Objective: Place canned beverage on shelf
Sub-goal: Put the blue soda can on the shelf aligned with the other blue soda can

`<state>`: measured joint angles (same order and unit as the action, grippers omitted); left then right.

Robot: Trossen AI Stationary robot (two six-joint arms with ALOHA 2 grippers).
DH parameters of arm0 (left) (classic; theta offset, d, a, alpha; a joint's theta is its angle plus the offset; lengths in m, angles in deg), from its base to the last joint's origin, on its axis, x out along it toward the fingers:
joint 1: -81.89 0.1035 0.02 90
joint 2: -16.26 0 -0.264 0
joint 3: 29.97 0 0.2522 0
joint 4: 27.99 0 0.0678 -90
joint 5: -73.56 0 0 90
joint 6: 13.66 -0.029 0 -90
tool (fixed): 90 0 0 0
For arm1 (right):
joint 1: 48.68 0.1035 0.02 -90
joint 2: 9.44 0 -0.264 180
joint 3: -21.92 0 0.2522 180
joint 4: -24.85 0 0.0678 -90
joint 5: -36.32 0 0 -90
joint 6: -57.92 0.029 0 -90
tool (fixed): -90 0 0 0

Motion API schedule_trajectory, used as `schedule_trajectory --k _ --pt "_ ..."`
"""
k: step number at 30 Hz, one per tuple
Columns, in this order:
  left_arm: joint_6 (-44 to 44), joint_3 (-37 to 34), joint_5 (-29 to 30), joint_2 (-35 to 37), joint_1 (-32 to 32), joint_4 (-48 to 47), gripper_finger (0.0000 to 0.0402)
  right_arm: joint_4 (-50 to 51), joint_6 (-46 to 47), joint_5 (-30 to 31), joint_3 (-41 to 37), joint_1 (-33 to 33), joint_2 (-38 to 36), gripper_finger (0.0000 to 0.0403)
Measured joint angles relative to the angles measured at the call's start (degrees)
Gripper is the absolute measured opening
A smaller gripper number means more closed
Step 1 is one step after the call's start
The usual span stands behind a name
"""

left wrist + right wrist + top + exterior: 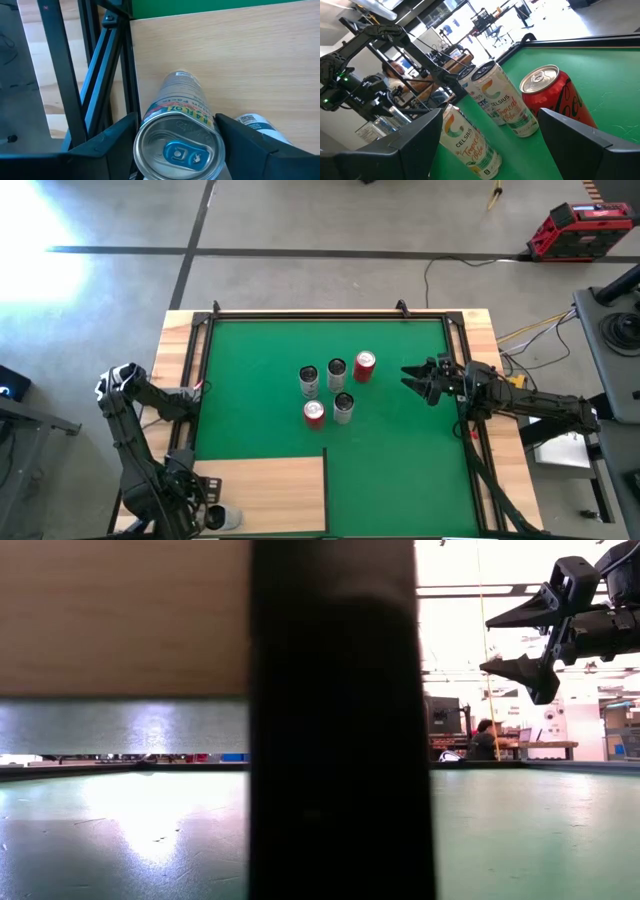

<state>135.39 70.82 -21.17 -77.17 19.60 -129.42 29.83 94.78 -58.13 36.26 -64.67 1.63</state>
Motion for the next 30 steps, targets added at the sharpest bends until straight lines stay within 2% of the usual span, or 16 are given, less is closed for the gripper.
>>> schedule_trajectory --k 30 --pt "-3.1 0.0 3.6 0.0 0.1 -1.4 0.0233 0.0 0.0 0.0 0.0 0.0 0.0 0.0318"
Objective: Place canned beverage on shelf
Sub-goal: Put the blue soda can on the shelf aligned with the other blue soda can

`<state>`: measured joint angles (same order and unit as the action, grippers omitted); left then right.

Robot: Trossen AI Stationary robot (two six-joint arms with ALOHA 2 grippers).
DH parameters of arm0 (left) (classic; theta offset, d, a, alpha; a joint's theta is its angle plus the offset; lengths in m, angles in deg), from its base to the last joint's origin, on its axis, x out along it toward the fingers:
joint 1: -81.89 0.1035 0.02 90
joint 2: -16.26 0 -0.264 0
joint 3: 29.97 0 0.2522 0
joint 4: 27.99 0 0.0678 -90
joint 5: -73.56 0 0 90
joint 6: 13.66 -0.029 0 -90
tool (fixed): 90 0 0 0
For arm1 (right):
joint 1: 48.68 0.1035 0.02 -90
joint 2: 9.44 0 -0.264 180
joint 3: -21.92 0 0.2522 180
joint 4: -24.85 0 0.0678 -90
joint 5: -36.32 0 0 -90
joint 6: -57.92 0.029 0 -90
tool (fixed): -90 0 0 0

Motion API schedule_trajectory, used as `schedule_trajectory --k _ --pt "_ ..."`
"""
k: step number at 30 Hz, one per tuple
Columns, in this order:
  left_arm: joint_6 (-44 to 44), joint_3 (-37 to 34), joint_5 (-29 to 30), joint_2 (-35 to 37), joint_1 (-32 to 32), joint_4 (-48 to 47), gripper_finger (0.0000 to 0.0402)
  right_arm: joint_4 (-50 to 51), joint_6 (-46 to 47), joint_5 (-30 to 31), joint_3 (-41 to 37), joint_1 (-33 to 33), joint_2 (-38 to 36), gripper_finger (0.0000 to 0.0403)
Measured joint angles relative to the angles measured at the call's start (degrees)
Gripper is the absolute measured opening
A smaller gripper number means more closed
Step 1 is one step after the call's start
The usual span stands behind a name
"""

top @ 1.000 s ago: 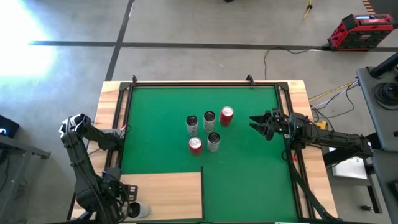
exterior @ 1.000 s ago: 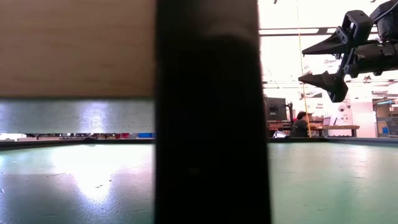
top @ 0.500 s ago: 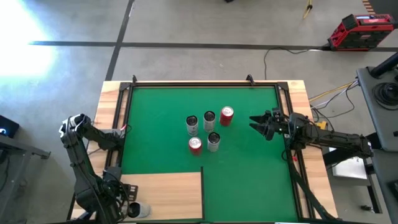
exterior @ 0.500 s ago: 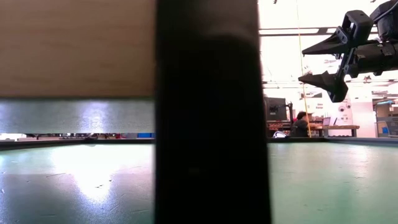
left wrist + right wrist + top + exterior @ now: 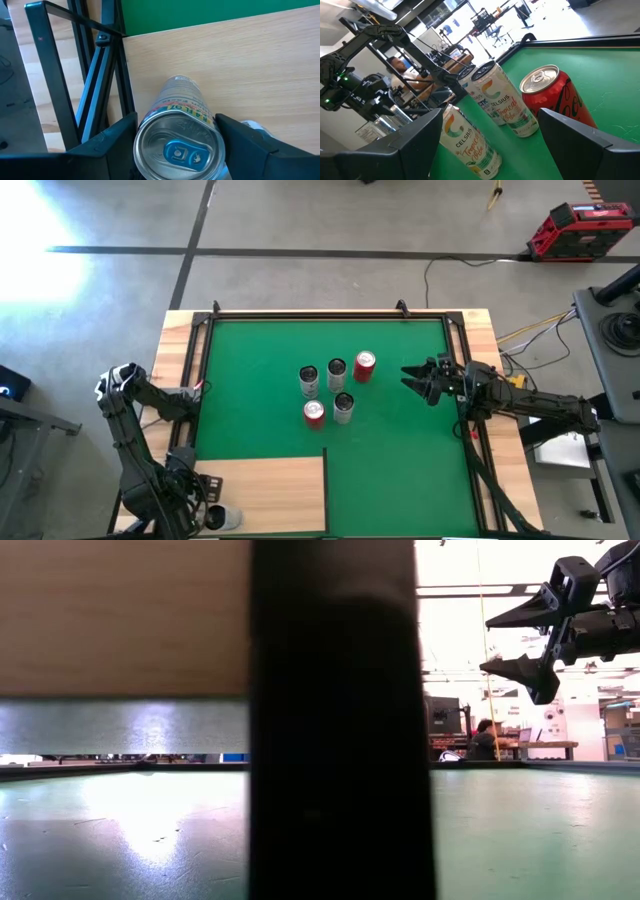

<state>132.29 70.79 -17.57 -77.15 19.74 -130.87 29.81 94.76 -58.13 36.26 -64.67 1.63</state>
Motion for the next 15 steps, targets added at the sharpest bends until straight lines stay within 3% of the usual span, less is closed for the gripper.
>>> schedule_trajectory --k 5,15 --pt "-0.1 0.0 0.2 0.0 0.0 0.2 0.0242 0.0 0.0 0.0 0.0 0.0 0.0 0.0318" --pt "-1.4 -0.1 1.0 0.0 0.0 1.0 0.0299 0.0 0.0 0.0 0.0 0.0 0.0 0.0318"
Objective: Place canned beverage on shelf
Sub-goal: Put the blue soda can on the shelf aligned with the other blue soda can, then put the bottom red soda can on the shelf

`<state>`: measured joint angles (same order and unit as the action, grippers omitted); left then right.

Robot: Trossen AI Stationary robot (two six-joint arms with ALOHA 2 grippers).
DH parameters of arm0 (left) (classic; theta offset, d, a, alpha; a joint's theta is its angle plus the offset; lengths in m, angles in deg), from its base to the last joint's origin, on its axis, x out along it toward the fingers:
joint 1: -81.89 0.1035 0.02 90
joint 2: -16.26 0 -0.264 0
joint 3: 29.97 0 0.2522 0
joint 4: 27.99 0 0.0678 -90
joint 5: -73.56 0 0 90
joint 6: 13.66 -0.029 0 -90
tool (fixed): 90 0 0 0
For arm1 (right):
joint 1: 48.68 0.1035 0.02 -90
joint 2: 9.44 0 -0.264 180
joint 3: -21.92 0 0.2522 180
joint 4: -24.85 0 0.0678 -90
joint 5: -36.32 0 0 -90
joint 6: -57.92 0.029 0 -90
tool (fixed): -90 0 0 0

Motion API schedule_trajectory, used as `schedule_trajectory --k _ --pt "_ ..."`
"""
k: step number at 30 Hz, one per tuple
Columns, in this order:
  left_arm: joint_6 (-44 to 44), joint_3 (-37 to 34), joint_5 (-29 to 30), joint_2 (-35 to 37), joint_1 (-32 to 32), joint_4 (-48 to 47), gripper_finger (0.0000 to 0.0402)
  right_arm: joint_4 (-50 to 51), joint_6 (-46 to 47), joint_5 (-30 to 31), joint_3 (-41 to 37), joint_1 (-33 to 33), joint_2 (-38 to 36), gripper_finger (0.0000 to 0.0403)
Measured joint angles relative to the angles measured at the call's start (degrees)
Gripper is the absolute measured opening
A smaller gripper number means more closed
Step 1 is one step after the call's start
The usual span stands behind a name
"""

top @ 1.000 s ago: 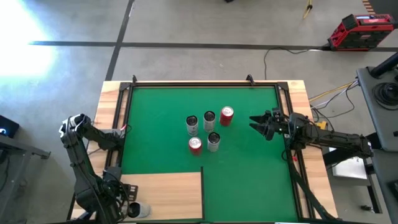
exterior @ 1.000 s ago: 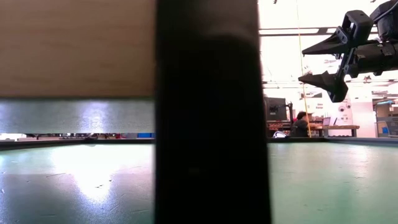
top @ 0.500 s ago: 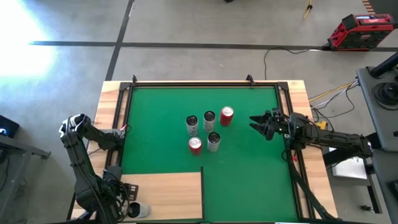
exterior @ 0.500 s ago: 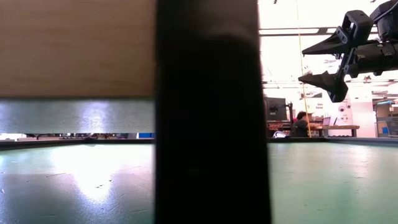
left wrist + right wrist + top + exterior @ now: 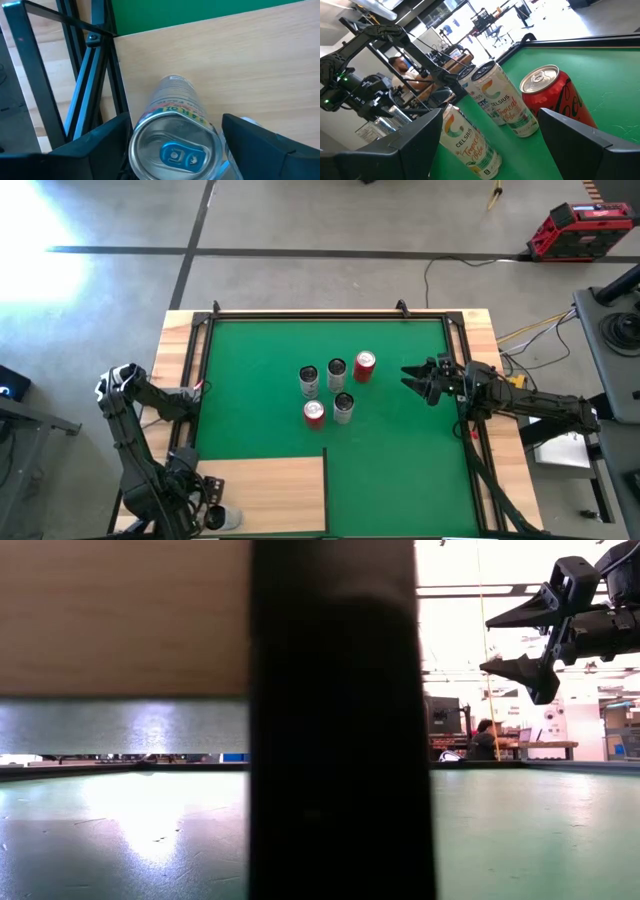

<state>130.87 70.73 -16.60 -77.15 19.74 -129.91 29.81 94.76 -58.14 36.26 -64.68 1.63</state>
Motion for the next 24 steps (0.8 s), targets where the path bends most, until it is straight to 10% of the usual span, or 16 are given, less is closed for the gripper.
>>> schedule_trajectory --k 14,24 --pt "-4.7 0.0 2.7 2.7 3.0 -1.9 0.0313 0.0 0.0 0.0 0.0 0.0 0.0 0.0318" --pt "-21.3 0.1 6.6 6.0 17.6 -1.9 0.0313 0.0 0.0 0.0 0.0 0.0 0.0 0.0318"
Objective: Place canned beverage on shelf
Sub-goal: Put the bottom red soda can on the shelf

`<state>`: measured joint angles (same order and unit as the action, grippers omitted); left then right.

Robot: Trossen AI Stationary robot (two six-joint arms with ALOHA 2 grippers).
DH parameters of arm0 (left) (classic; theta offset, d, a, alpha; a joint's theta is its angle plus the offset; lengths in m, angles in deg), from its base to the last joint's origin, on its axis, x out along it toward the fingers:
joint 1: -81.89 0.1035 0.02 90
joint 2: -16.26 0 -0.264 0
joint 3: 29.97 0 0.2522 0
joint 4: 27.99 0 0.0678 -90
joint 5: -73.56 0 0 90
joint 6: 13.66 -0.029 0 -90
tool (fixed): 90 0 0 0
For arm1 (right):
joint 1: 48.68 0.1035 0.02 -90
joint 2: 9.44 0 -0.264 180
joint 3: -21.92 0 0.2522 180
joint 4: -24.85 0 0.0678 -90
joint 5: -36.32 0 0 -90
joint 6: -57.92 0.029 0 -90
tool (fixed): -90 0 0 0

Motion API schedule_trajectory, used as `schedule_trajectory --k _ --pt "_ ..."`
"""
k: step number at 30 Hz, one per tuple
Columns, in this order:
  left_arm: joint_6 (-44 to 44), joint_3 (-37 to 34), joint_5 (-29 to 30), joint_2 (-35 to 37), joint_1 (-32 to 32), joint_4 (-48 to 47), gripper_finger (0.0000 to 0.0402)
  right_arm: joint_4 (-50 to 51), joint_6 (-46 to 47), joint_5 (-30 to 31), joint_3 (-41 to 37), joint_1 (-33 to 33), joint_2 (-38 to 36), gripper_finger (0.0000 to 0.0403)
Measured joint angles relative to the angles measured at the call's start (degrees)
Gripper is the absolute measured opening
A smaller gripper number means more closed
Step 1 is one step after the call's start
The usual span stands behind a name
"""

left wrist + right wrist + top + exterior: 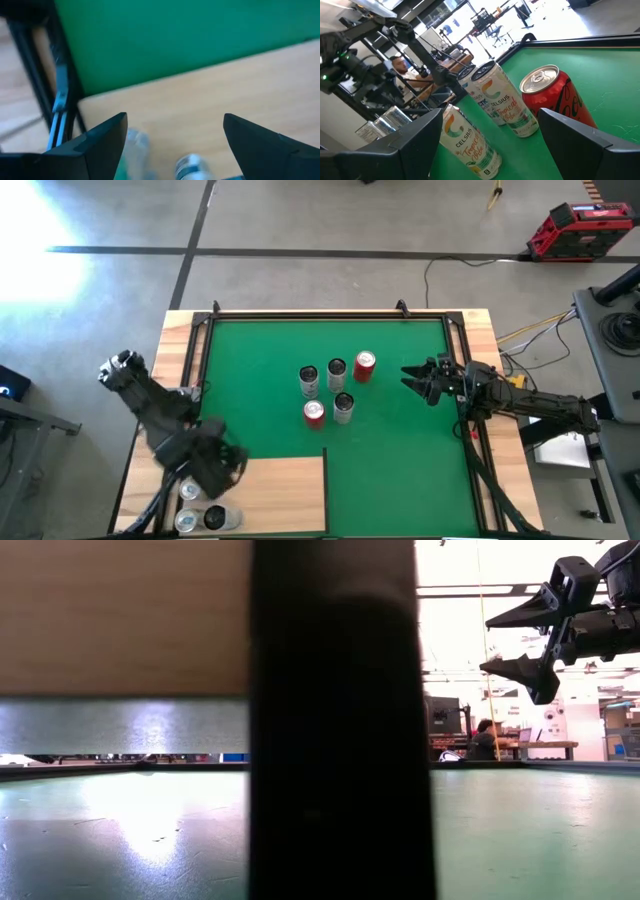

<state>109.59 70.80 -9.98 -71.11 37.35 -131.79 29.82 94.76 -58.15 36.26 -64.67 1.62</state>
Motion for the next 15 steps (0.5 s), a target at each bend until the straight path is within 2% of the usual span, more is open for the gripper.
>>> schedule_trajectory --k 4,9,15 --pt "-9.1 0.7 1.6 -0.3 8.3 1.4 0.0313 0.0 0.0 0.0 0.0 0.0 0.0 0.0318" --pt "-22.7 1.5 0.8 -3.1 18.1 8.4 0.0313 0.0 0.0 0.0 0.0 0.0 0.0 0.0318" --pt "-33.0 6.5 0.1 -8.7 25.8 10.6 0.0313 0.0 0.0 0.0 0.0 0.0 0.0 0.0318"
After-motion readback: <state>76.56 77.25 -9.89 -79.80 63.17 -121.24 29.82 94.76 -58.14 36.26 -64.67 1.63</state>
